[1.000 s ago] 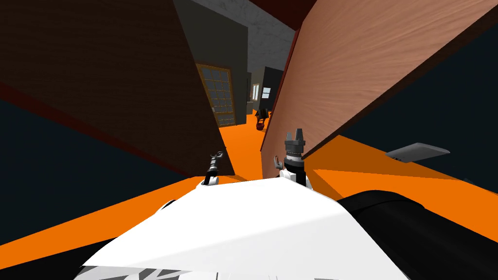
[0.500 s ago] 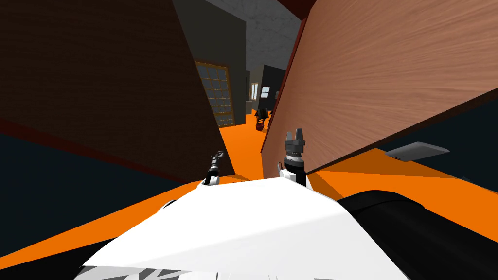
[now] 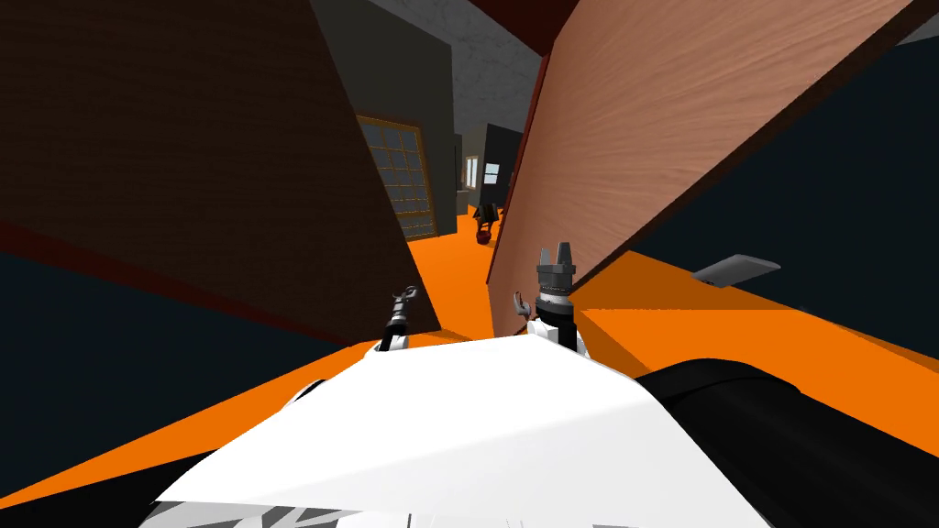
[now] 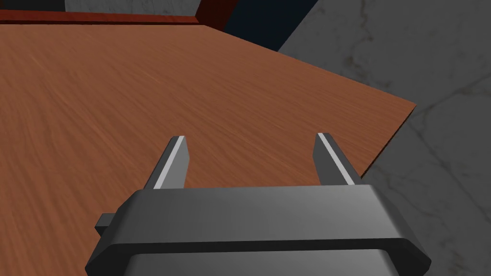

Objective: Pull the door open

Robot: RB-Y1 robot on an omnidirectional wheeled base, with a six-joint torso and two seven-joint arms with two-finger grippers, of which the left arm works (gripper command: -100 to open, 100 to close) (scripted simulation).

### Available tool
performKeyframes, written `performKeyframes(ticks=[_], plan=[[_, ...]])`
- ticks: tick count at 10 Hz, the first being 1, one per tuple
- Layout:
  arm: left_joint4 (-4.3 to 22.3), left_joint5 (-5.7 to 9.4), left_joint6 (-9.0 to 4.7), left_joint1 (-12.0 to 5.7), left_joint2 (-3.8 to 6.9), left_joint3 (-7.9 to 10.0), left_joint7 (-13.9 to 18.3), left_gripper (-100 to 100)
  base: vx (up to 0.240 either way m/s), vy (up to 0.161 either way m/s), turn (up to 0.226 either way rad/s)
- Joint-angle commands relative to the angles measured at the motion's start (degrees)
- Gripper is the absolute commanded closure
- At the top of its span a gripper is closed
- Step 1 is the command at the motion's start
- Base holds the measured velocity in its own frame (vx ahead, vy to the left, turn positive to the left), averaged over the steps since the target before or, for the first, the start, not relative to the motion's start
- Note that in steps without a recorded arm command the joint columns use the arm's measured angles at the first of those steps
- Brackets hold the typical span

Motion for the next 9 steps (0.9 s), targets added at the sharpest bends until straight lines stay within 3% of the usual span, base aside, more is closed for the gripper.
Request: performKeyframes(ticks=[1,3,9], plan=[[-0.35,-0.13,-0.79,1.25,1.05,-0.70,1.59,100,-0.217,0.006,-0.209],[0.03,-0.14,-1.78,1.96,2.33,-1.08,3.09,100,-0.152,-0.019,-0.183],[1.63,-0.21,-6.03,5.00,7.81,-2.68,9.50,100,-0.060,-0.019,-0.134]])
